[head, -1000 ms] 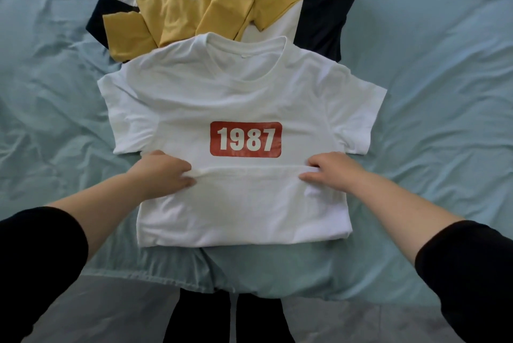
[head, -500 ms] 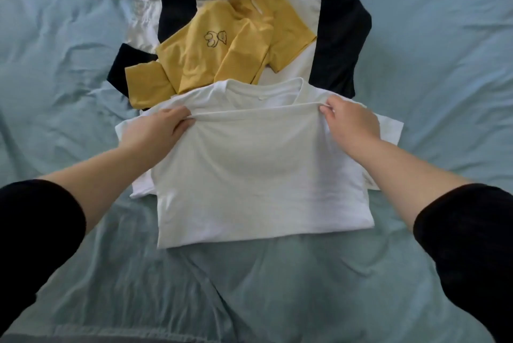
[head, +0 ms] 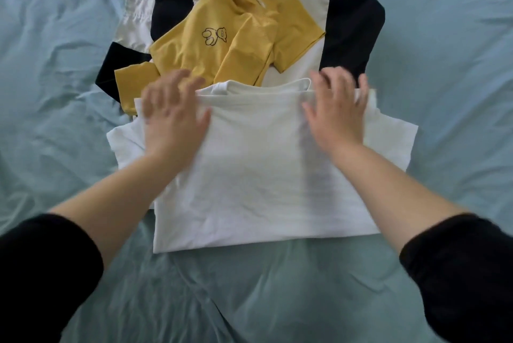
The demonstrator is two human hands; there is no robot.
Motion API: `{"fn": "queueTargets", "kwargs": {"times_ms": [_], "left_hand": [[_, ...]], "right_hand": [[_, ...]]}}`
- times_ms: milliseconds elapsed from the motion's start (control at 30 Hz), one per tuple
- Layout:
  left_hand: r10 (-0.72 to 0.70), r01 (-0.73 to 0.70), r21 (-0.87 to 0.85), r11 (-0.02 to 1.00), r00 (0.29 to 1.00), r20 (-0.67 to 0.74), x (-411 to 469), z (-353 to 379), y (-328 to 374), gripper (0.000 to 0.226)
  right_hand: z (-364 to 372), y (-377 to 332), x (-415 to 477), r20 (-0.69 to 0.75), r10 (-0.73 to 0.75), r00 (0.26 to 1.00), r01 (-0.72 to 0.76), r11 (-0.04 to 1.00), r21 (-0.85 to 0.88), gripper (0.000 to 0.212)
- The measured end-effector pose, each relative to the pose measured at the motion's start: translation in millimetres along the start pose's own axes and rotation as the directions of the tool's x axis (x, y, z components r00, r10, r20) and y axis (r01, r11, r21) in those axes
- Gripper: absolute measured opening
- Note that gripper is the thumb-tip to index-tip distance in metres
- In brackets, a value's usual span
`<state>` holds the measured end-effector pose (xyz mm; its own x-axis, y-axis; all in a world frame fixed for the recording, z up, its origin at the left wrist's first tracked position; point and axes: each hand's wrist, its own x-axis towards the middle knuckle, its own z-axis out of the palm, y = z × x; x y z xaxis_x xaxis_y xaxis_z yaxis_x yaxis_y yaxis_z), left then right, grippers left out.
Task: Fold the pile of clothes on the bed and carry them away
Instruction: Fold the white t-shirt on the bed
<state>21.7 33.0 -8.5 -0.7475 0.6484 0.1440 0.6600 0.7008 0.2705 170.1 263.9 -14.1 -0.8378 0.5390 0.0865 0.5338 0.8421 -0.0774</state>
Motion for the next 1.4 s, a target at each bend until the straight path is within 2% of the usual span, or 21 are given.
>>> {"fn": "queueTargets", "kwargs": {"times_ms": [67, 100, 167, 233, 300, 367, 433, 500, 567, 733, 800, 867, 900, 933, 967, 1033, 1067, 1100, 1133, 1233, 1400], "left_hand": [[0.277, -0.279, 0.026, 0.960, 0.959, 0.064, -22.9, 19.1, 27.1, 0.055], [0.366, -0.382, 0.073, 0.921, 0.916, 0.166, -30.0, 30.3, 31.5, 0.057], [0.343, -0.420, 0.148, 0.895, 0.862, 0.373, -25.2, 47.5, 14.6, 0.062], [0.215, -0.343, 0.219, 0.913, 0.864, 0.456, -9.0, 58.0, -16.4, 0.060], [0.147, -0.277, 0.274, 0.921, 0.898, 0.416, -3.0, 58.9, -30.7, 0.058], [0.074, -0.178, 0.278, 0.944, 0.936, 0.345, -13.7, 61.0, -15.2, 0.060], [0.052, -0.115, 0.189, 0.975, 0.949, 0.310, -44.8, 63.1, 15.2, 0.067], [0.175, -0.240, 0.135, 0.961, 0.911, 0.372, -87.9, 65.1, 29.9, 0.072], [0.222, -0.331, 0.140, 0.933, 0.838, 0.499, -122.0, 64.9, 17.4, 0.079], [0.171, -0.370, 0.189, 0.910, 0.748, 0.642, -128.9, 46.4, -9.5, 0.096], [0.114, -0.314, 0.192, 0.930, 0.743, 0.659, -130.1, 38.6, 0.8, 0.102], [0.073, -0.247, 0.183, 0.951, 0.761, 0.645, -134.1, 34.4, 24.4, 0.103], [0.076, -0.230, 0.161, 0.960, 0.767, 0.637, -134.6, 33.9, 41.4, 0.101], [0.094, -0.224, 0.127, 0.966, 0.767, 0.635, -132.9, 35.2, 61.3, 0.099], [0.120, -0.228, 0.089, 0.970, 0.760, 0.638, -129.7, 39.4, 83.1, 0.095], [0.157, -0.220, 0.022, 0.975, 0.759, 0.631, -118.2, 57.5, 130.6, 0.084], [0.153, -0.195, -0.002, 0.981, 0.761, 0.631, -109.7, 69.0, 154.9, 0.077], [0.135, -0.157, -0.021, 0.987, 0.763, 0.632, -99.4, 80.8, 178.4, 0.073], [0.109, -0.115, -0.032, 0.993, 0.765, 0.634, -89.0, 92.3, 198.5, 0.071], [0.017, -0.018, -0.004, 1.000, 0.758, 0.652, -62.6, 120.5, 231.7, 0.075], [-0.049, 0.006, 0.064, 0.998, 0.719, 0.694, -58.8, 136.3, 231.8, 0.089]], "right_hand": [[9.8, -29.2, -20.8, 0.048, -0.244, 0.969, 0.239, 0.967, 0.086, 0.050], [17.8, -38.5, -28.1, 0.140, -0.351, 0.926, 0.340, 0.935, 0.095, 0.053], [34.1, -31.6, -28.9, 0.319, -0.407, 0.856, 0.409, 0.910, 0.065, 0.060], [52.7, 0.7, -17.2, 0.399, -0.242, 0.885, 0.283, 0.958, -0.046, 0.063], [61.4, 30.5, -10.1, 0.377, 0.013, 0.926, 0.044, 0.989, -0.142, 0.063], [63.4, 32.0, -18.0, 0.304, 0.154, 0.940, -0.137, 0.988, -0.075, 0.063], [63.1, 6.3, -46.4, 0.230, 0.058, 0.971, -0.075, 0.995, 0.063, 0.064], [64.0, -11.9, -91.0, 0.210, -0.179, 0.961, 0.157, 0.981, 0.116, 0.065], [68.4, 1.5, -131.4, 0.246, -0.269, 0.931, 0.263, 0.963, 0.060, 0.066], [59.1, 59.6, -164.8, 0.299, -0.180, 0.937, 0.185, 0.983, 0.014, 0.067], [45.3, 68.4, -173.9, 0.303, -0.153, 0.941, 0.143, 0.988, 0.053, 0.066], [33.5, 79.6, -183.7, 0.221, -0.085, 0.972, 0.051, 0.987, 0.155, 0.060], [28.5, 87.2, -186.7, 0.157, 0.008, 0.988, -0.044, 0.973, 0.225, 0.056], [24.1, 95.2, -187.3, 0.102, 0.161, 0.982, -0.186, 0.933, 0.308, 0.052], [19.9, 102.2, -185.7, 0.086, 0.357, 0.930, -0.360, 0.840, 0.407, 0.047], [14.1, 115.8, -176.6, 0.217, 0.694, 0.687, -0.663, 0.476, 0.578, 0.041], [11.9, 121.4, -169.4, 0.323, 0.770, 0.550, -0.746, 0.278, 0.605, 0.040], [10.3, 126.1, -162.3, 0.395, 0.799, 0.453, -0.783, 0.145, 0.604, 0.039], [9.6, 130.1, -155.8, 0.437, 0.803, 0.404, -0.793, 0.070, 0.605, 0.036], [13.3, 137.1, -138.7, 0.524, 0.768, 0.367, -0.757, -0.080, 0.648, 0.029], [21.3, 142.6, -103.7, 0.557, 0.722, 0.410, -0.684, -0.160, 0.711, 0.025]]}}
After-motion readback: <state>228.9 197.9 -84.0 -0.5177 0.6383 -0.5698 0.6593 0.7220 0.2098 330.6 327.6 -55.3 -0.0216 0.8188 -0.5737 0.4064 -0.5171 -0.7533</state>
